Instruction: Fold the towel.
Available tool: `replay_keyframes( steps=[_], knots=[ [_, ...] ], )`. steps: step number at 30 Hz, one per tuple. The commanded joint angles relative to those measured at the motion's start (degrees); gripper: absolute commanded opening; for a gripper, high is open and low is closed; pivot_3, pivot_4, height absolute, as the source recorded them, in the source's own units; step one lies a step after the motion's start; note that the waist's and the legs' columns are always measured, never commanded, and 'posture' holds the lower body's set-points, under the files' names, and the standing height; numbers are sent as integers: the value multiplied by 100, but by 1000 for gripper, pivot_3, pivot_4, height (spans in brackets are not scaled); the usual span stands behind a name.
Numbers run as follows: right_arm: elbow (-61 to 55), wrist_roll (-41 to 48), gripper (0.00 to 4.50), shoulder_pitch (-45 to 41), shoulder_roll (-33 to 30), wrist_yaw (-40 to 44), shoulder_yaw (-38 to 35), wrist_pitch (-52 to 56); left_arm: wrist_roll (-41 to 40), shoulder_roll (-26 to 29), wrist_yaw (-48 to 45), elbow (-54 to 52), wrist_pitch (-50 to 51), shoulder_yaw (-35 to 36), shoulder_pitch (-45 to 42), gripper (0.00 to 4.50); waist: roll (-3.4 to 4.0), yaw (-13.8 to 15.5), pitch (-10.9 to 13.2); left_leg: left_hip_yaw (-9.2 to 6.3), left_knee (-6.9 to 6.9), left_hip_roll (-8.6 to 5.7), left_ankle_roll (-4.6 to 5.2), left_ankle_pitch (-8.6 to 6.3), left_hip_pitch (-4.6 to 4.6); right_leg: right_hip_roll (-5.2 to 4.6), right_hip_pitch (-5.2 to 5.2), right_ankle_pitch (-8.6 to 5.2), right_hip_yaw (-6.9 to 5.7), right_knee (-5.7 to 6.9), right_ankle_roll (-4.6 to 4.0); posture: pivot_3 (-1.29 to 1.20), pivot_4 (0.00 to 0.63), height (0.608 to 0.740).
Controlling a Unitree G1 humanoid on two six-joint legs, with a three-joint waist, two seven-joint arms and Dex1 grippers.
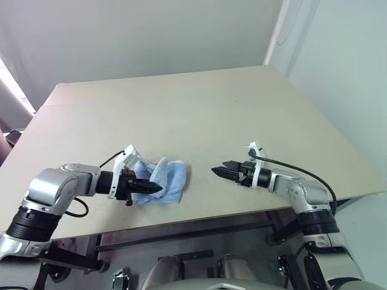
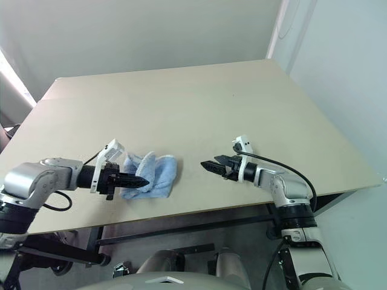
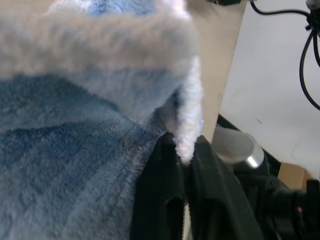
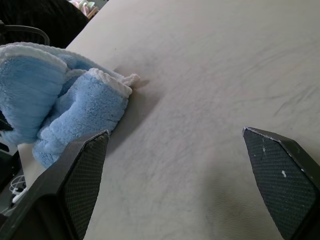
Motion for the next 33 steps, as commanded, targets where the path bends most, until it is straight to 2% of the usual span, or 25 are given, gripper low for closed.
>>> replay_keyframes(
  steps=[1, 4, 12, 15, 19, 24, 26, 30, 33],
  knots=[
    [-143, 19, 4500, -81, -11, -39, -103, -97, 41, -32, -119, 43, -128, 53, -187, 1742, 0, 0, 0, 0, 3, 0, 0, 0, 0, 0, 1, 0, 0, 0, 0, 0, 0, 740],
    [-122, 38, 4500, -117, 14, -34, -102, -106, 93, -94, -60, 90, -158, 92, -213, 2717, -1, 3, 0, 0, 7, 0, 0, 0, 0, 1, 4, 1, 0, 1, 0, 0, 0, 740],
    [-155, 186, 4500, -187, 6, 136, -208, -188, -614, 40, -81, -765, -16, 1017, 128, 2717, -6, -7, 3, -1, 7, 1, 0, 0, 1, 1, 4, 3, 0, 1, 3, 0, 0, 740],
    [-516, 479, 4500, -222, -35, 343, -346, -163, -668, -41, 21, -927, -437, 1578, 382, 2717, -6, -3, 3, -1, 6, 1, 0, 0, 3, 2, 5, 3, 1, 1, 2, 0, 0, 740],
    [-1348, 355, 4500, -85, -216, 724, -57, -631, -263, -82, 119, -542, -1206, 1789, 541, 2717, -6, 12, 3, -2, 11, 3, 0, 0, 6, 4, 10, 3, -1, 4, 1, 0, 0, 740],
    [-1916, 61, 4500, 82, -561, 1239, 577, -1001, 412, -510, 309, 395, -2294, 1513, 179, 2717, -16, 36, 0, -3, 15, 1, -1, -1, 15, 1, 28, 4, -4, -4, 3, 0, 0, 740],
    [-1888, -46, 4500, 81, -634, 1313, 751, -1088, 805, -763, 326, 662, -2804, 1200, 22, 2717, -22, 62, 0, -7, 18, 0, -1, -1, 15, 1, 31, 5, -7, -7, 4, 0, 0, 740],
    [-1578, -238, 4500, -51, -598, 1260, 917, -1175, 1134, -1336, 196, 1010, -3154, 630, -226, 2717, -25, 143, -1, -2, 21, -2, 0, -1, 13, 1, 31, 13, -4, -11, 8, 0, 0, 740],
    [-1451, -300, 4500, -101, -534, 1178, 934, -1232, 1511, -1526, 16, 1115, -3572, 172, -71, 2717, -26, 134, -1, -1, 19, 1, 0, 0, 13, 5, 26, 17, -3, -9, 12, 0, 0, 740]
  ],
)
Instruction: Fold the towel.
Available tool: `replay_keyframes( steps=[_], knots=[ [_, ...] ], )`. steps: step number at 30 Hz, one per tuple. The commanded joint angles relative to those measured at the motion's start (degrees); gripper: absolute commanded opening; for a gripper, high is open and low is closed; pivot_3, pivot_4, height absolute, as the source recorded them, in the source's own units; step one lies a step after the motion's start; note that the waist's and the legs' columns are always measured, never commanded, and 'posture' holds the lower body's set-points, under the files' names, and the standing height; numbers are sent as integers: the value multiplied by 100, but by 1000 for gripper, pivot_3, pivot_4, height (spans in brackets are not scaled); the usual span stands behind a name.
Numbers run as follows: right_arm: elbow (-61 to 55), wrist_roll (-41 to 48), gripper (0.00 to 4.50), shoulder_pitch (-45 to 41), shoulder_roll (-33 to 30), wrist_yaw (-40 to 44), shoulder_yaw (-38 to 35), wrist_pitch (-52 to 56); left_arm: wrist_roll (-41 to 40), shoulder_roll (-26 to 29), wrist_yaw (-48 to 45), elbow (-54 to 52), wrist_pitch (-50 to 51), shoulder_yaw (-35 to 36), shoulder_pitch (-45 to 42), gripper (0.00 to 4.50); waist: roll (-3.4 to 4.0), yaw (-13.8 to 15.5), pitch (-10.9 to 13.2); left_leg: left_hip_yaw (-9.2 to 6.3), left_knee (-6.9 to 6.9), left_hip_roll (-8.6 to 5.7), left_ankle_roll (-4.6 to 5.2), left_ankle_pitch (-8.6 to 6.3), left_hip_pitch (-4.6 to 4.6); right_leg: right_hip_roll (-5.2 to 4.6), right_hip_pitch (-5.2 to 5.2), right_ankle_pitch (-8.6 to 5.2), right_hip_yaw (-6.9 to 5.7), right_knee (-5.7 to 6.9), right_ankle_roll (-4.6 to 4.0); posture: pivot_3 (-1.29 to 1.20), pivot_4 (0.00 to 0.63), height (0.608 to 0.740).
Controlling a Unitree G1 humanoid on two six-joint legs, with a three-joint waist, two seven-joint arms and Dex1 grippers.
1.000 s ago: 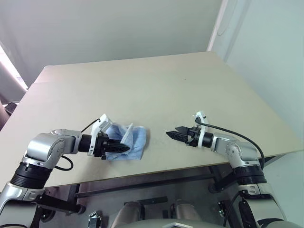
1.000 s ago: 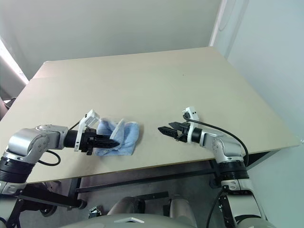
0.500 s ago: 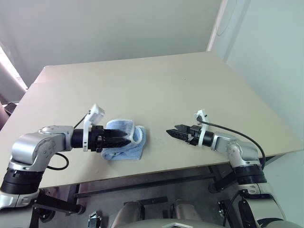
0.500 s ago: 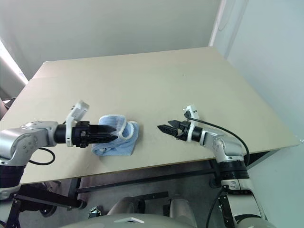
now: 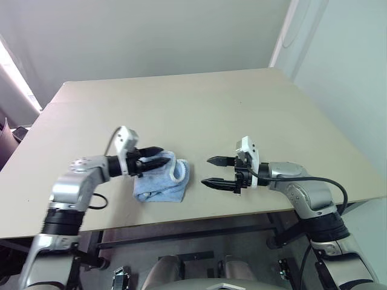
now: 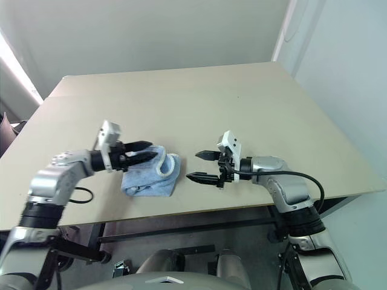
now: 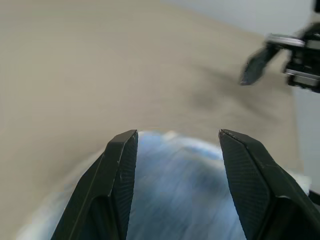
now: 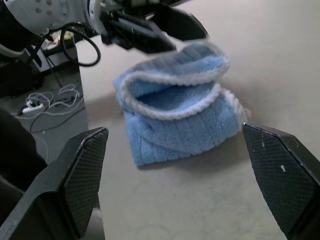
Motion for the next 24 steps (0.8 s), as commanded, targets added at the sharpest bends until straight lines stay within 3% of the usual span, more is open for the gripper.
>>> replay_keyframes(
  steps=[1, 4, 11, 17, 24],
  knots=[
    [64, -70, 4500, -202, 76, -92, -46, -152, 496, -36, -255, 36, -659, -461, 177, 2717, 1, -13, 0, 0, -2, 1, 0, 0, 0, 1, -2, 6, 0, 0, 9, 0, 0, 740],
    [121, -219, 4500, -169, 73, -190, -13, -234, 932, -85, -301, 160, -1338, -803, 600, 2717, 5, -24, -3, 4, -8, 2, 0, 0, 2, 1, -5, 6, 4, 0, 8, 0, 0, 740],
    [245, -419, 4500, -58, -11, -292, -81, -348, 1015, -465, 17, 555, -1792, -661, 946, 2717, 1, 18, -4, 1, 12, 0, 0, 0, 12, -2, 20, 4, 0, -2, -1, 0, 0, 740],
    [165, -211, 4500, -33, 19, -235, -187, -157, 965, -731, 140, 895, -2001, -507, 742, 2717, 9, 18, -9, 0, 11, 2, 1, 0, 24, 1, 28, 4, 0, 1, 0, 0, 0, 740],
    [266, 594, 4500, -200, 314, -296, -395, 960, 87, -272, -127, -546, -965, 5, 659, 2717, 0, 0, -4, -4, 13, 2, 1, 0, 18, 3, 23, 5, -1, 2, 2, 0, 0, 740]
  ],
)
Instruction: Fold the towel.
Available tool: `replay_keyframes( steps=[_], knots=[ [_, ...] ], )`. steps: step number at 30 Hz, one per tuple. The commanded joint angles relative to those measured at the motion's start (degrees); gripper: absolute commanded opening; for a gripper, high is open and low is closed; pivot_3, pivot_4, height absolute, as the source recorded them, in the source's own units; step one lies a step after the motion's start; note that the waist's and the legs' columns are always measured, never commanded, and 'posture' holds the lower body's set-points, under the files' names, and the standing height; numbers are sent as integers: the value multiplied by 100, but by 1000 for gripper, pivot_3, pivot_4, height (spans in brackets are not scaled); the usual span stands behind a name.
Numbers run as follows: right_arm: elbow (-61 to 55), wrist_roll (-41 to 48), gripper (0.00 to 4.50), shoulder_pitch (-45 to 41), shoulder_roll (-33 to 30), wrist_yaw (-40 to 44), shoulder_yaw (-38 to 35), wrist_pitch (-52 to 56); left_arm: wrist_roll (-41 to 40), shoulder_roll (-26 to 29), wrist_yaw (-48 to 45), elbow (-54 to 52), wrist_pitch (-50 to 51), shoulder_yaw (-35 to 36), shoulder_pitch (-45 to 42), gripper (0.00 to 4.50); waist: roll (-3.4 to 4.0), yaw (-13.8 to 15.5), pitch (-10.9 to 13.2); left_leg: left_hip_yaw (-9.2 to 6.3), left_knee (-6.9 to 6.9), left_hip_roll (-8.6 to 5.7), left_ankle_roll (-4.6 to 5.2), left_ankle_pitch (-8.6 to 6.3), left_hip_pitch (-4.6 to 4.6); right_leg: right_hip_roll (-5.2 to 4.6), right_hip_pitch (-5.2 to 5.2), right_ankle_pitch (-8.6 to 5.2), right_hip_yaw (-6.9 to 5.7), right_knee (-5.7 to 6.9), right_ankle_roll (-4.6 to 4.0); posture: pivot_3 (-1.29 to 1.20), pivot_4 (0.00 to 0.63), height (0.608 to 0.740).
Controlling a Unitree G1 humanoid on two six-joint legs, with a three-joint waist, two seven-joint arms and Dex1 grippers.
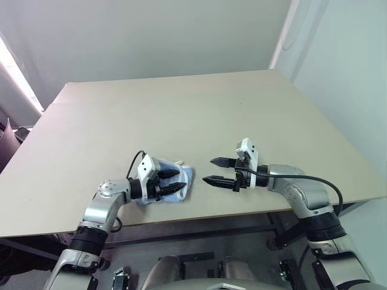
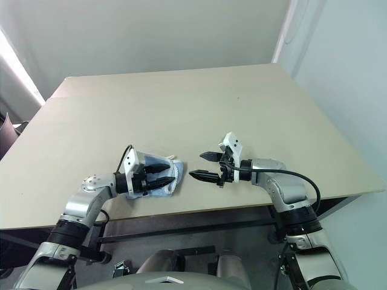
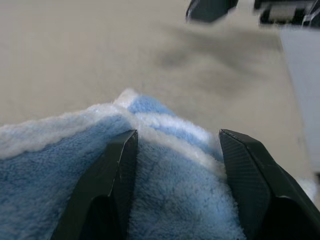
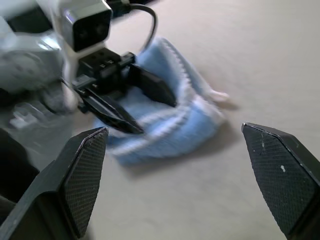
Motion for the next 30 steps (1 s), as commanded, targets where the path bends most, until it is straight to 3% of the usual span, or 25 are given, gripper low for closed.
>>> replay_keyframes(
  steps=[1, 6, 14, 23, 30],
  knots=[
    [34, 346, 4500, -282, 63, -63, -71, 696, -448, 335, -91, -884, 481, 348, -92, 2717, 0, -10, 0, 1, -1, 0, 0, 0, -2, 0, -3, 0, 0, -1, 0, 0, 0, 740],
    [608, 756, 4500, -617, 544, -367, -20, 2117, -914, 1043, -139, -1848, 1042, 895, 220, 2717, 0, -63, 0, 1, -9, 4, 0, 0, -6, 5, -14, 1, 3, 3, -3, 0, 0, 740],
    [1242, 695, 4500, -833, 1182, -878, 2, 2728, -1199, 1861, -128, -2375, 1370, 1909, 1456, 2717, 5, -147, 2, 3, -13, 2, -2, -1, -8, 3, -18, 0, 5, -1, -7, 0, 0, 740],
    [1605, 791, 4500, -1014, 1633, -1251, -255, 3271, -1003, 2145, -124, -2614, 1237, 2188, 2437, 2717, 7, -172, 2, 4, -15, 4, -13, -8, -6, 3, -45, 1, 7, 0, -10, 0, 0, 740],
    [2177, 682, 4500, -1370, 2162, -1491, -313, 3292, -934, 2048, 32, -2549, 1136, 2179, 2616, 2717, 9, -194, 0, 3, -22, 7, -16, -10, -5, 11, -56, 6, 13, 2, -19, 0, 0, 740]
  ],
)
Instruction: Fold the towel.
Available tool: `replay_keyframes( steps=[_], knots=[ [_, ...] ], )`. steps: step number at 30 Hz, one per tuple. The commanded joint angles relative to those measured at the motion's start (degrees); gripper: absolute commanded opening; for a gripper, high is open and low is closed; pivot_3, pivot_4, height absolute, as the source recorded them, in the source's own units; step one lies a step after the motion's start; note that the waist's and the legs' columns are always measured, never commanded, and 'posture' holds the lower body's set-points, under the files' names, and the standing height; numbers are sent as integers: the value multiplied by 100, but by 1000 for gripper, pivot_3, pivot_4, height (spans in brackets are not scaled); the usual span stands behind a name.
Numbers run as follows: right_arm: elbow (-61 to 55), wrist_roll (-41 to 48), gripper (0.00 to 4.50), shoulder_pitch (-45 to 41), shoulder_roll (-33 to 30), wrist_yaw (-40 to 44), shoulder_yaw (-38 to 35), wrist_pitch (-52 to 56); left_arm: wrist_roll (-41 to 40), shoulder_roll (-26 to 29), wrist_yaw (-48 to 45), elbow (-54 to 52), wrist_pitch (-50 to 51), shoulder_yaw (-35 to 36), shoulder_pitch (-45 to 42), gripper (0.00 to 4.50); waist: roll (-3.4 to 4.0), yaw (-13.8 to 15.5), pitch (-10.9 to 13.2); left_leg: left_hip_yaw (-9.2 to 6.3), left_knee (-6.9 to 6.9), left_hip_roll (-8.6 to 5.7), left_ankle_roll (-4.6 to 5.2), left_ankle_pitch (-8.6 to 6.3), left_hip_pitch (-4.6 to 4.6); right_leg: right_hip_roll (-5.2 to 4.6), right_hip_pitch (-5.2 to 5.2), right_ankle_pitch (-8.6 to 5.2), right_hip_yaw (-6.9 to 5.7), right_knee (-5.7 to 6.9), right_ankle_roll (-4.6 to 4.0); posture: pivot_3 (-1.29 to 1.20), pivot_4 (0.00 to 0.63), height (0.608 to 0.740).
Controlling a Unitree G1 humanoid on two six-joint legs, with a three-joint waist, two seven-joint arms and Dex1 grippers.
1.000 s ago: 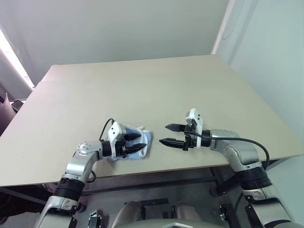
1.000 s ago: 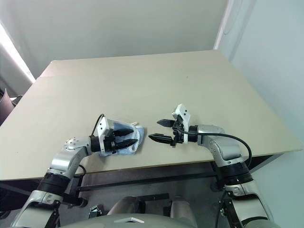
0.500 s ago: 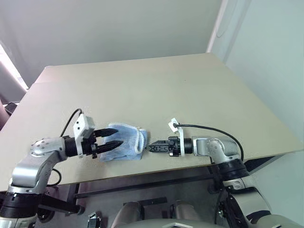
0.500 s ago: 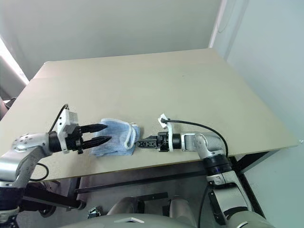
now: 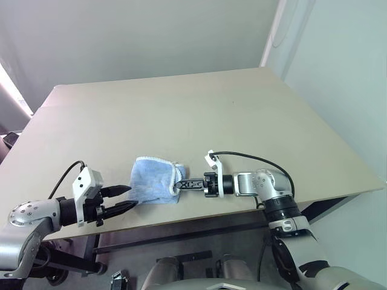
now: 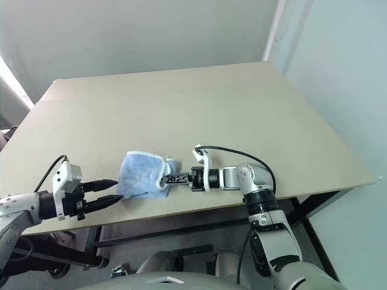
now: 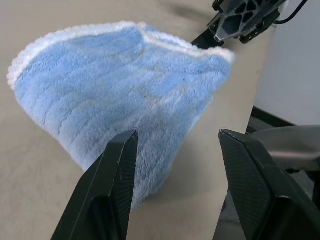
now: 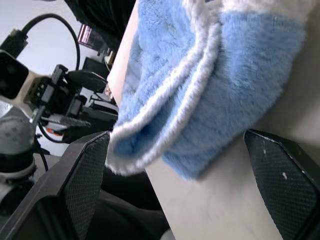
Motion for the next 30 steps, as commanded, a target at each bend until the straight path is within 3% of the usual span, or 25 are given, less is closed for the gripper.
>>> replay_keyframes(
  steps=[1, 9, 16, 22, 26, 30],
  knots=[
    [237, -6, 4500, -278, 299, -115, 14, 11, -50, -37, 117, -107, -45, 118, -126, 2717, 1, 2, 1, 0, 0, 0, 0, 0, 0, 1, 0, 0, 0, 0, 0, 0, 0, 740],
    [1179, -343, 4500, -777, 647, -535, -180, -369, -122, -196, 236, 64, -10, 124, -407, 2717, 3, -6, -1, 1, -1, -2, -1, 0, 1, 3, -4, 2, 1, 2, 0, 0, 0, 740],
    [1149, -502, 1985, -757, 431, -298, 16, -366, 30, -312, 255, 336, -153, -22, -628, 2740, 7, -2, 1, -9, 0, -2, -3, 1, 10, 11, -2, 11, 3, 7, -14, 0, 0, 740],
    [791, -177, 34, -887, 202, -19, -305, -206, 16, -423, 297, 358, -128, 25, -529, 2740, 2, 8, -3, -8, 4, -4, 3, 5, 10, 9, 1, 12, 5, 5, -12, 0, 0, 740],
    [947, 116, 34, -1367, 217, -29, -911, -428, -7, -419, 331, 323, -133, 139, -309, 2740, 10, 15, 3, -7, 4, -5, -3, 1, 4, 6, -4, 12, 5, 5, -12, 0, 0, 740],
    [1838, 49, 34, -2163, 164, -56, -1464, -1227, -35, -440, 427, 273, -137, 242, -164, 2740, 18, -20, 7, -8, -5, -4, 6, 7, -2, 11, -18, 13, 7, 6, -13, 0, 0, 740]
  ],
)
